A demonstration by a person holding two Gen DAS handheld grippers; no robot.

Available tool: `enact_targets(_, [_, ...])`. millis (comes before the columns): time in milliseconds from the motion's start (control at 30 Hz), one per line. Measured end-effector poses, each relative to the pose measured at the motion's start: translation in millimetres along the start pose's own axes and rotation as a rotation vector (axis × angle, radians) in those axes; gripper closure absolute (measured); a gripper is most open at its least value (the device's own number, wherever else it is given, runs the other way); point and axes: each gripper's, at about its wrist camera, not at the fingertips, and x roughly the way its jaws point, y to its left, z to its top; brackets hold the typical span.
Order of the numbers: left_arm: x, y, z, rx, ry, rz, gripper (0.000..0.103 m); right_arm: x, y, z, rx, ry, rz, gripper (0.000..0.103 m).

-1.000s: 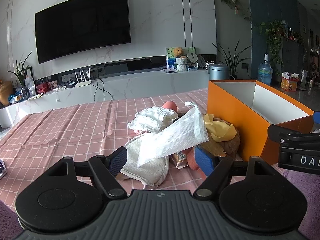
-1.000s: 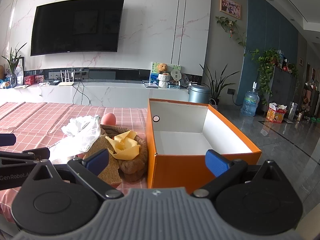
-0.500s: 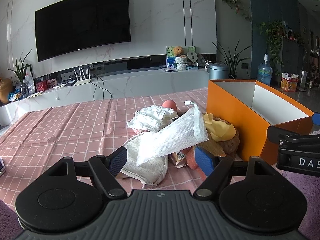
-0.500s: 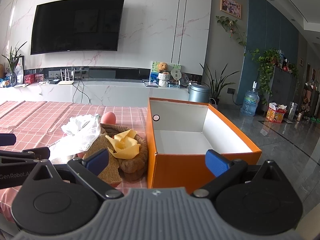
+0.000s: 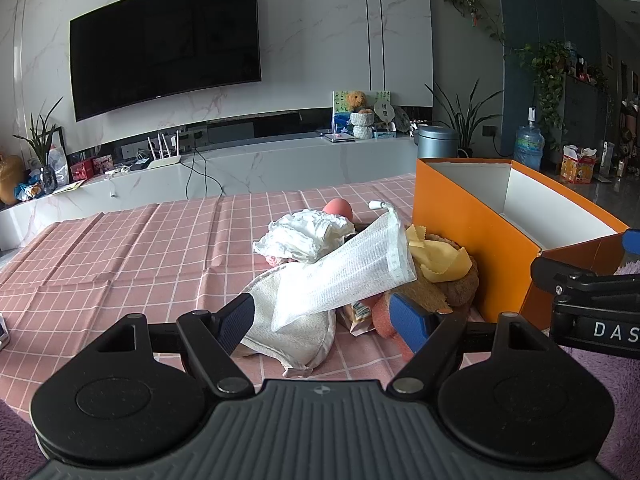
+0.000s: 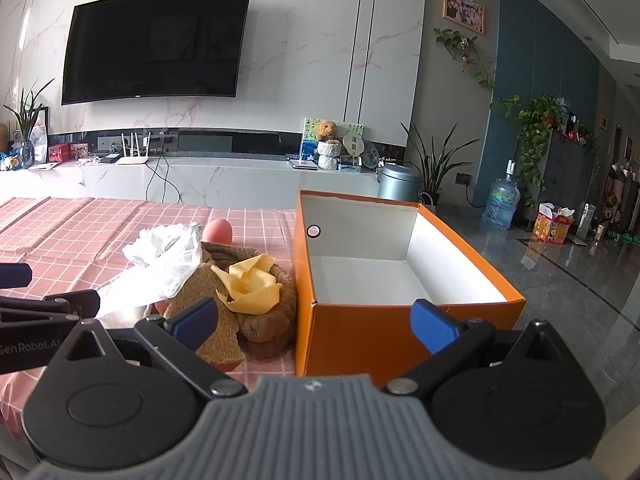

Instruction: Organize soft objects

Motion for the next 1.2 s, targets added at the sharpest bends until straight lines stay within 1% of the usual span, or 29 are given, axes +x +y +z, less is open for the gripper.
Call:
enact_targets(300, [2, 0, 0, -0.002, 0.005, -0.010, 0.013, 3, 2, -1, -0.008, 0.012, 0.008, 0.002])
enact_targets(400, [2, 1, 0, -0.012, 0.009, -0.027, 0.016, 7, 4, 0, -0.020, 0.025, 0.021, 0.002])
enact_targets(567, [3, 7, 3, -0.031, 0.018, -0.060, 0.016, 12, 10, 3, -0.056, 0.029, 0.059, 0.003])
enact_targets(700, [3, 13, 8, -0.008, 0.020, -0.108, 0.021, 18, 15, 13, -0.093, 0.018, 0.089, 0.005])
enact_targets(767, [6, 18, 13, -0.010, 0.027, -0.133, 0.023, 23, 19, 19, -0.121, 0.012, 0.111, 0.014])
enact_targets(900, [15, 21, 20, 0.028, 0.022, -0.153, 0.026, 30, 29, 27, -0.187, -0.018, 0.156, 0.023])
enact_targets(967, [22, 25, 25, 0.046, 0.025, -0.170, 0.026, 37, 35, 31, -0.222, -0.021, 0.169, 0.031])
enact_targets(1033, [28, 27, 27, 0.077, 0.029, -0.199, 0.025, 45, 39, 36, -0.238, -0.009, 0.191, 0.037])
enact_targets(1100, [34, 27, 27, 0.122, 0.030, -0.217, 0.025, 56, 44, 39, -0.245, 0.008, 0.214, 0.040])
enact_targets(1133, [37, 26, 26, 0.146, 0.035, -0.214, 0.025, 61, 46, 40, -0.248, 0.013, 0.220, 0.044])
enact_targets(1167, [41, 24, 25, 0.173, 0.039, -0.213, 0.025, 66, 49, 41, -0.252, 0.019, 0.224, 0.051])
enact_targets(1200, [44, 23, 23, 0.190, 0.038, -0.215, 0.025, 70, 51, 41, -0.255, 0.023, 0.230, 0.053])
